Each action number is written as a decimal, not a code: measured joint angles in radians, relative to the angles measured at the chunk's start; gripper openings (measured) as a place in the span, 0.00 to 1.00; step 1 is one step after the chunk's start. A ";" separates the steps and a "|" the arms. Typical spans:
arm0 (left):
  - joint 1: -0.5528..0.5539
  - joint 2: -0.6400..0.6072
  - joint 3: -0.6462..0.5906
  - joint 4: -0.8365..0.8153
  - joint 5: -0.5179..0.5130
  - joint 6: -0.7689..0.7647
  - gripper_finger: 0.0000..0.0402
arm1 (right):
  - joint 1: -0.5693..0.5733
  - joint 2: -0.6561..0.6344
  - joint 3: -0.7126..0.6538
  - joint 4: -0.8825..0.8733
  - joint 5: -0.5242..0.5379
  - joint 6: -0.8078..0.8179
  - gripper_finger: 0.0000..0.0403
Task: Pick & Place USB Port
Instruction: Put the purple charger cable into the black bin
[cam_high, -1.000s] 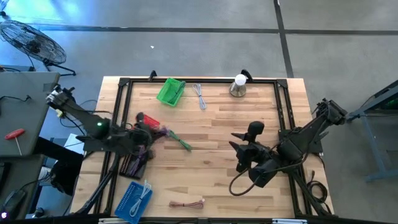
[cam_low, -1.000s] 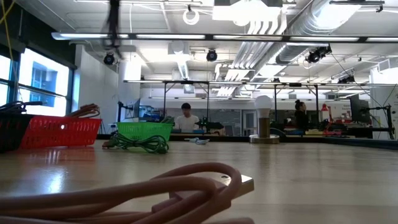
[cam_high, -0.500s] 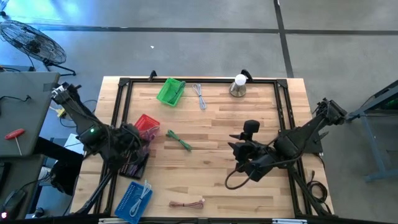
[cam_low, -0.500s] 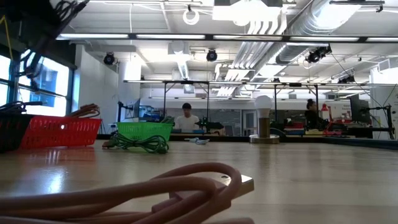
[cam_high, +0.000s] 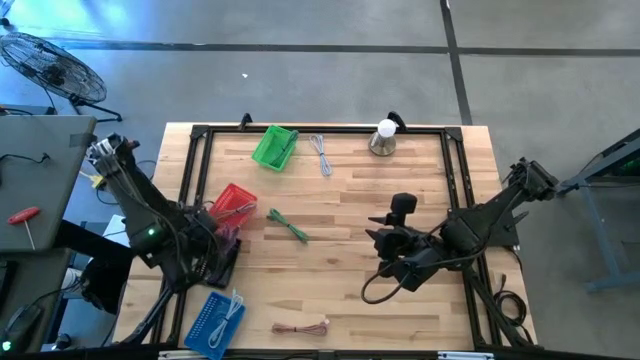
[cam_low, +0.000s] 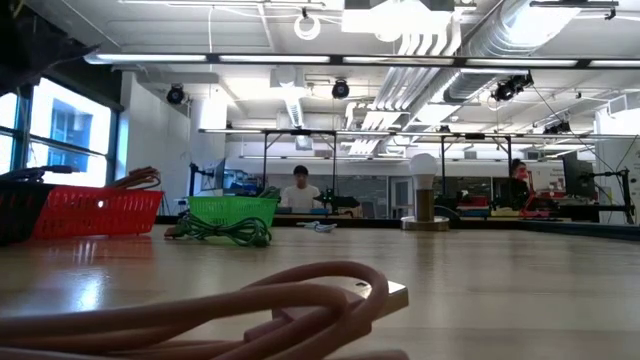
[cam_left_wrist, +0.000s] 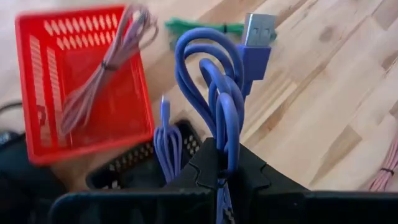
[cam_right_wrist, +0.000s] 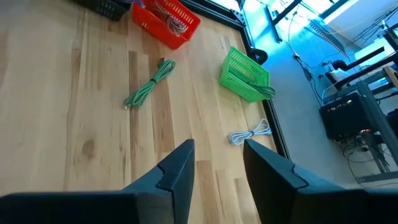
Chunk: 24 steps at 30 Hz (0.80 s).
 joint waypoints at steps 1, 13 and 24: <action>-0.010 0.008 0.000 -0.004 0.013 -0.022 0.02 | 0.000 0.000 -0.016 0.019 0.002 -0.012 0.32; -0.112 0.078 0.000 -0.073 0.184 -0.246 0.03 | -0.046 0.001 -0.219 0.355 -0.076 -0.254 0.32; -0.110 0.118 -0.038 -0.018 0.293 -0.283 0.04 | -0.059 0.001 -0.221 0.434 -0.146 -0.320 0.32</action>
